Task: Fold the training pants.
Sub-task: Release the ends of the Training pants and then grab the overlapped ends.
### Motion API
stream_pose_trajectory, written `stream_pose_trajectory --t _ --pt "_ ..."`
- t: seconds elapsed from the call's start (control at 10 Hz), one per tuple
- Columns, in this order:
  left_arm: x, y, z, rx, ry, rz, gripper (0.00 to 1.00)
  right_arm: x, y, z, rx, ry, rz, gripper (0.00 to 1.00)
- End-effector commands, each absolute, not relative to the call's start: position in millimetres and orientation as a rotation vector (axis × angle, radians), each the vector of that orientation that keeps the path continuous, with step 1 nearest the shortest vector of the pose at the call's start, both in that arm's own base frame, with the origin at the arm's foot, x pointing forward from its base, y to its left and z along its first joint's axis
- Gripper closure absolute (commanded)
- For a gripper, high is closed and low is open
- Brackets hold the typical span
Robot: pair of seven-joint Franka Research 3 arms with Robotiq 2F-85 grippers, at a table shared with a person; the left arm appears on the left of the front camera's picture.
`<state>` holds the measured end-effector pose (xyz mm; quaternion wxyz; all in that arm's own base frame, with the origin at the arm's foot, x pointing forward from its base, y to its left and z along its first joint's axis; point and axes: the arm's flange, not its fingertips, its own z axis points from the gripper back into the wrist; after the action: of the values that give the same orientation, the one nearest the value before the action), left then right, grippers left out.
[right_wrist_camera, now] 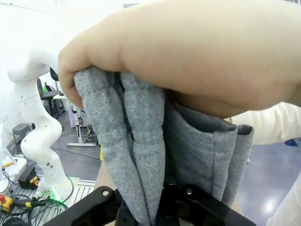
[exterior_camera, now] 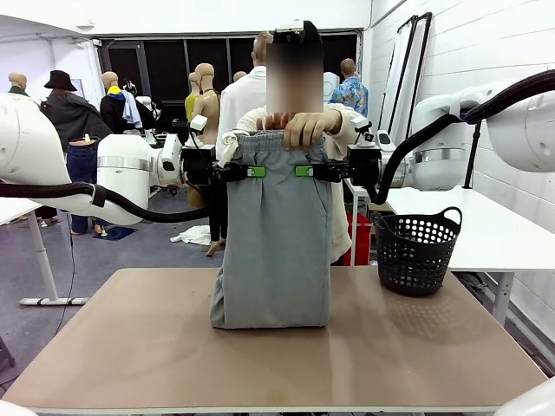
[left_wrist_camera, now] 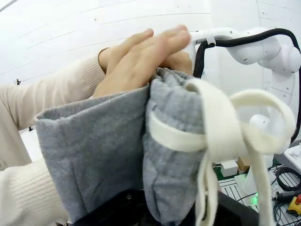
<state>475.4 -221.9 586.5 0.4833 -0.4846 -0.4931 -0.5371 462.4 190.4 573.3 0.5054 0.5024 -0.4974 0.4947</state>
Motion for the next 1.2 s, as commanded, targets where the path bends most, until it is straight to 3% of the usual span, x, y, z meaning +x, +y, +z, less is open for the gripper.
stream_pose_trajectory --t 0.0,1.1 --pt "472.7 -221.3 587.9 -1.173 -1.223 -1.32 1.0 461.5 190.5 575.0 1.214 -1.206 1.2 1.0" --pt "472.7 -221.3 587.9 -1.173 -1.223 -1.32 1.0 461.5 190.5 575.0 1.214 -1.206 1.2 1.0"
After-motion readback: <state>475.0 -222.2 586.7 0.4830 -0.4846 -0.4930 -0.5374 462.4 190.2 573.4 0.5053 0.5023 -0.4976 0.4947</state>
